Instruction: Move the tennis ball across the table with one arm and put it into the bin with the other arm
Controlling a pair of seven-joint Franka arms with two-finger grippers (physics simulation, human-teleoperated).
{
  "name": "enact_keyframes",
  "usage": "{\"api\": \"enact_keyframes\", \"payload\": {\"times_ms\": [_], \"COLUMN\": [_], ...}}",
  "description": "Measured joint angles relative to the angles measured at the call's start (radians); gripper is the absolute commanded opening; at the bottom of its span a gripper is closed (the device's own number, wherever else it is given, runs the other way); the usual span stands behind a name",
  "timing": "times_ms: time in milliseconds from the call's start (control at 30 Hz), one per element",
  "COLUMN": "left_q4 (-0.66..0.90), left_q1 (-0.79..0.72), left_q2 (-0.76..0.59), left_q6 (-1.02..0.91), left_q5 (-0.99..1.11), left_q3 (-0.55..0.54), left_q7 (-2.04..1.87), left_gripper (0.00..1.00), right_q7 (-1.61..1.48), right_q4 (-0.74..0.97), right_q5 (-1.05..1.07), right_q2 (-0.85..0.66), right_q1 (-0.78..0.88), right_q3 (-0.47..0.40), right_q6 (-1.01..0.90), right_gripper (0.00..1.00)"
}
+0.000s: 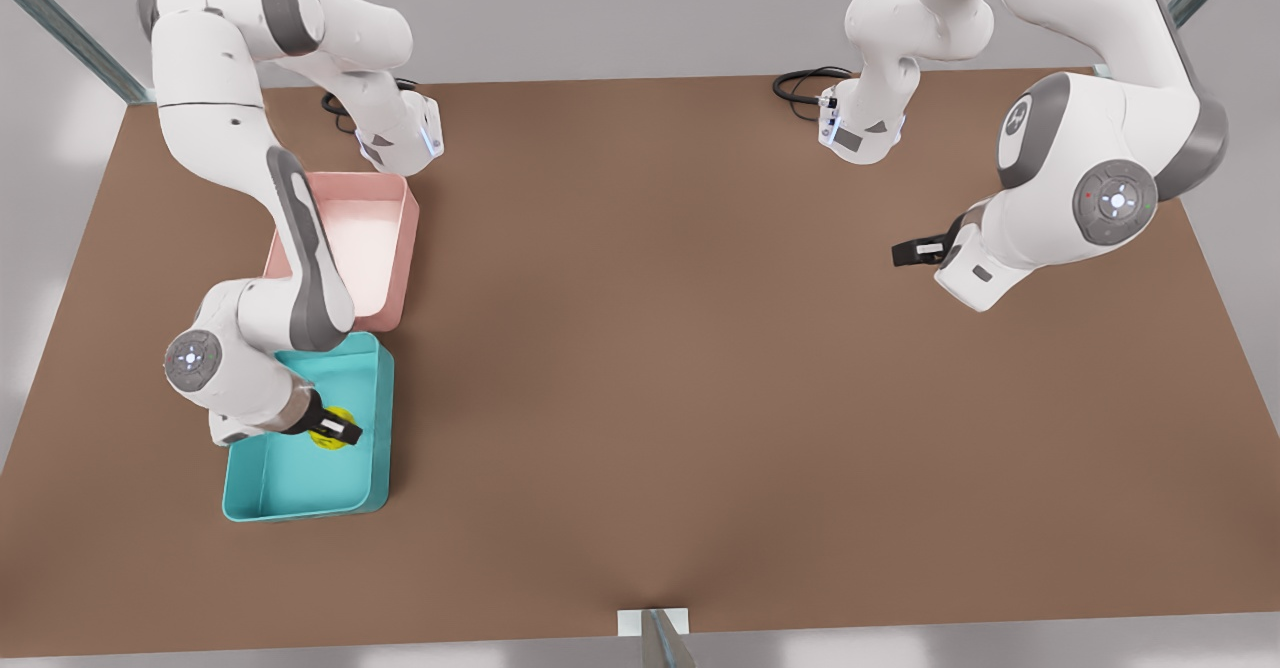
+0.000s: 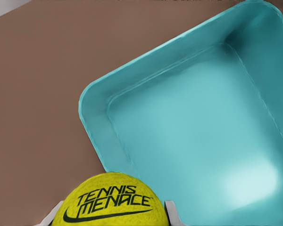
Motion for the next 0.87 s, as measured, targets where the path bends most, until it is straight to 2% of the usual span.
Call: {"api": "enact_keyframes", "payload": {"times_ms": [33,67,267,333,433,567,700,867], "left_q4": [-0.001,-0.001,-0.001,-0.002,-0.003,-0.002,0.001,0.004], "left_q1": [0.0,0.0,0.042,0.064,0.071,0.071,0.07,0.072], "left_q2": [0.0,0.0,0.005,0.008,0.013,0.015,0.015,0.019], "left_q6": [0.0,-0.001,0.012,0.022,0.026,0.023,0.02,0.018], "left_q5": [0.0,0.0,0.014,0.021,0.025,0.026,0.025,0.01], "left_q3": [0.0,0.0,0.001,0.002,0.002,0.001,0.001,0.002], "left_q7": [0.0,0.0,0.019,0.035,0.055,0.078,0.096,0.114], "left_gripper": [1.0,1.0,1.0,1.0,1.0,1.0,1.0,1.0], "right_q7": [-0.036,-0.07,-0.232,-0.249,-0.212,-0.164,-0.128,-0.101], "right_q4": [0.01,0.022,0.048,0.116,0.327,0.49,0.375,0.306], "right_q5": [-0.002,-0.003,-0.001,-0.015,-0.089,-0.127,-0.111,-0.093], "right_q2": [0.021,0.042,0.084,0.081,0.069,-0.035,-0.229,-0.309], "right_q1": [-0.032,-0.049,-0.064,-0.023,0.093,0.126,0.022,-0.015], "right_q3": [-0.005,-0.009,-0.013,-0.014,-0.005,0.002,0.104,0.121], "right_q6": [-0.013,-0.024,-0.062,-0.109,-0.287,-0.563,-0.725,-0.802], "right_gripper": [0.77,1.0,1.0,1.0,1.0,1.0,1.0,1.0]}}
